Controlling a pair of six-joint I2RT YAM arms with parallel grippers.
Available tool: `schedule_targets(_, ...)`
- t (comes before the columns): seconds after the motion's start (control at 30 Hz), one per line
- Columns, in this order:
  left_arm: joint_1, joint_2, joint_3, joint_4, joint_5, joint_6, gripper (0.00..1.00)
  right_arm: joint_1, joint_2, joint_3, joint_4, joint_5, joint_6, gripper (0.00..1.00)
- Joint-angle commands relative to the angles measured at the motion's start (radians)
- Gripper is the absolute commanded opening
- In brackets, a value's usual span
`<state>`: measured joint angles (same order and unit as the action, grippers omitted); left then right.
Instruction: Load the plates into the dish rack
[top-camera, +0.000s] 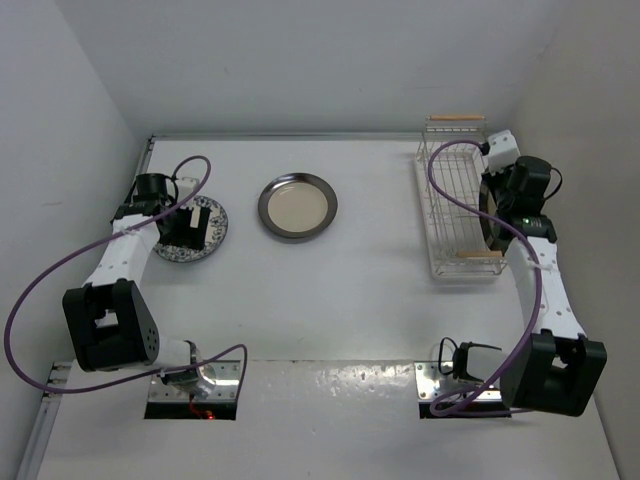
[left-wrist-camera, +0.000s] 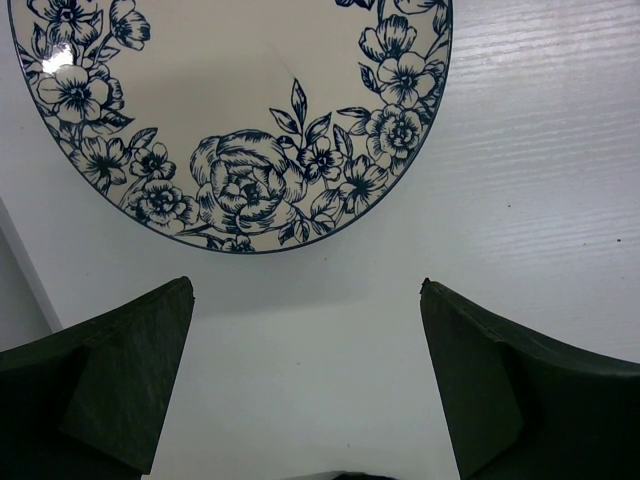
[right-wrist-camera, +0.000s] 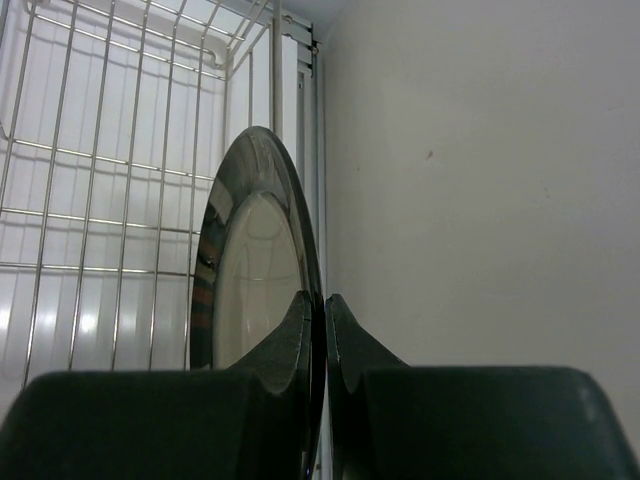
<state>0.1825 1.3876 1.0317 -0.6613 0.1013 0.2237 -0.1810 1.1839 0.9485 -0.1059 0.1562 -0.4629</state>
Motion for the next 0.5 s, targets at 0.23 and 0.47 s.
schedule_targets(0.23, -0.015, 0.008, 0.045, 0.003, 0.012, -0.001, 1.0, -0.006, -0.035, 0.165, 0.153, 0.025, 0.0, 0.0)
schedule_targets(0.47, -0.025, 0.008, 0.054, -0.006, 0.012, 0.008, 1.0, -0.006, -0.047, 0.168, 0.14, 0.012, 0.026, 0.0)
